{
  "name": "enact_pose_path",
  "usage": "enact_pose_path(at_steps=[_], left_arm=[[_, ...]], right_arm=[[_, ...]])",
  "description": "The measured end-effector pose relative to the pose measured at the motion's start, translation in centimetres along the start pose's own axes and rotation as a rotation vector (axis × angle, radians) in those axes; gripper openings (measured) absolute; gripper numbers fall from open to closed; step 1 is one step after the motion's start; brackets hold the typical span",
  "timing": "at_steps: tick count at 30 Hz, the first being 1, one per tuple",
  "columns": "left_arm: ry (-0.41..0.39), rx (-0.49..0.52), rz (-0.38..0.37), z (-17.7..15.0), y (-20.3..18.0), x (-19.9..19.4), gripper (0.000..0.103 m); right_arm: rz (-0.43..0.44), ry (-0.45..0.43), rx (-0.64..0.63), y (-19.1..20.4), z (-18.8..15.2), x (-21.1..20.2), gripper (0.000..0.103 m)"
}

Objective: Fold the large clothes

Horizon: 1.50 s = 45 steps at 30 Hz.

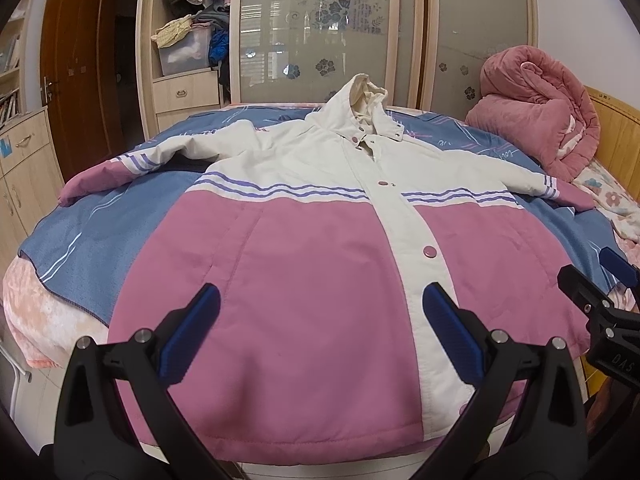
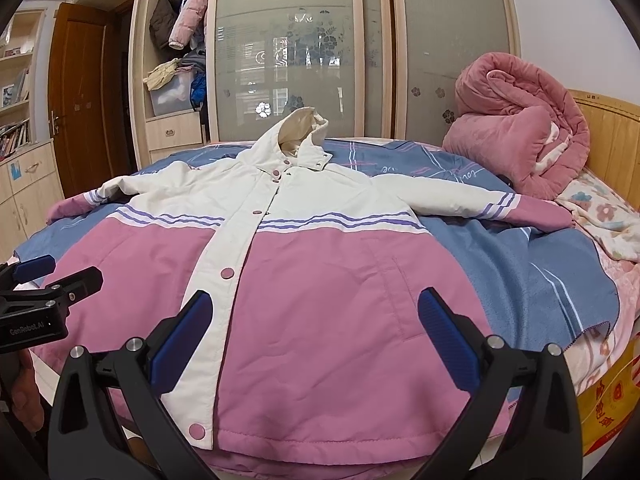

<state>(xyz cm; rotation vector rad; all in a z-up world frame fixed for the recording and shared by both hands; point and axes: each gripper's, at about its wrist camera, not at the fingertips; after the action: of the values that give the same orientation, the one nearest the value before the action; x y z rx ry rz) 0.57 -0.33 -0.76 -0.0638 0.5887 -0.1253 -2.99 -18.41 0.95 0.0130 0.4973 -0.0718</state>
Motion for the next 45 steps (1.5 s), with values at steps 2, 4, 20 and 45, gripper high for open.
enact_pose_path(at_steps=[2, 4, 20, 45], left_arm=[[0.0, -0.002, 0.001, 0.03, 0.1, -0.05, 0.101], [-0.001, -0.002, 0.001, 0.05, 0.16, -0.08, 0.101], [0.003, 0.005, -0.004, 0.19, 0.02, -0.15, 0.101], [0.009, 0.015, -0.007, 0.02, -0.22, 0.27, 0.101]], right_arm=[[0.001, -0.001, 0.0, 0.01, 0.04, -0.04, 0.102], [0.001, -0.003, -0.001, -0.06, -0.02, -0.07, 0.102], [-0.002, -0.005, 0.005, -0.41, 0.06, -0.2, 0.102], [0.005, -0.007, 0.0, -0.37, -0.01, -0.18, 0.102]])
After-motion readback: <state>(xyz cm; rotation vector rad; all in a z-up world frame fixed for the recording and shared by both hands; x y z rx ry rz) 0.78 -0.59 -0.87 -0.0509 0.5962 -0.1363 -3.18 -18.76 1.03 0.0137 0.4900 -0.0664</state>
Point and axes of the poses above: each gripper's, at about its wrist camera, not at the fingertips, and x roughly the way its jaws point, y to its left, z to its top, and after that the axes turned 7 degrees about -z, right-handed
